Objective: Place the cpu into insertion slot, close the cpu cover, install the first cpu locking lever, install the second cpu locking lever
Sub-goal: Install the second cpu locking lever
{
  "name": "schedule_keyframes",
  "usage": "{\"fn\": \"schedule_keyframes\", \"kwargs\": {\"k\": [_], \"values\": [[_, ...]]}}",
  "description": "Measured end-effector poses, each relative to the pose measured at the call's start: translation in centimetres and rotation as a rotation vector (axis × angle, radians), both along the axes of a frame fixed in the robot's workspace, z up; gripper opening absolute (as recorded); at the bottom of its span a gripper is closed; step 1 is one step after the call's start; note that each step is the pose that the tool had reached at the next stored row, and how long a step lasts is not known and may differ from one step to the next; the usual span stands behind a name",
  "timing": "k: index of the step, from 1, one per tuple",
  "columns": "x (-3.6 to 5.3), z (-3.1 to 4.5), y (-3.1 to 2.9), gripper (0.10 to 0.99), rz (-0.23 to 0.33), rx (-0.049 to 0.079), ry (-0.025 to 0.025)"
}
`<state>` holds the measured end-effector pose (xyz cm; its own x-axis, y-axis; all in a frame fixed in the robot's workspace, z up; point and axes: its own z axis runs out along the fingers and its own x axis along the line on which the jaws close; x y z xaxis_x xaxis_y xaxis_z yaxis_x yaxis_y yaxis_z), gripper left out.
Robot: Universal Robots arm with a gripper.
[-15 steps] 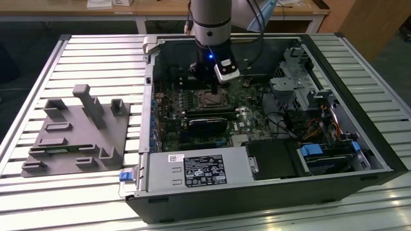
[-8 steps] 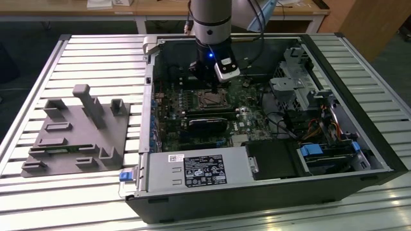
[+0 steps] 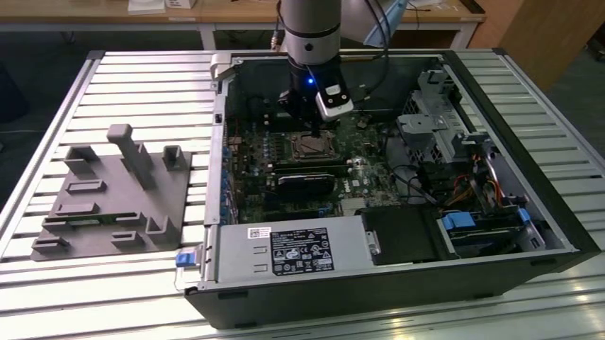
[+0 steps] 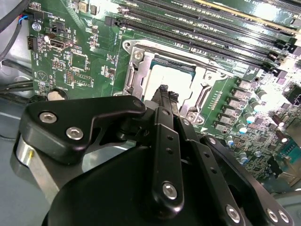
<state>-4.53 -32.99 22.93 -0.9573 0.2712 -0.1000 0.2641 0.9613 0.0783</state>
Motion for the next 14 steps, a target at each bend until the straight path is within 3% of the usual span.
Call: {"fn": "schedule_keyframes", "kwargs": {"k": [10, 14], "values": [[0.00, 0.90, 0.00, 0.106, 0.000, -0.001, 0.0000], [0.00, 0.91, 0.00, 0.106, 0.000, -0.001, -0.0001]]}}
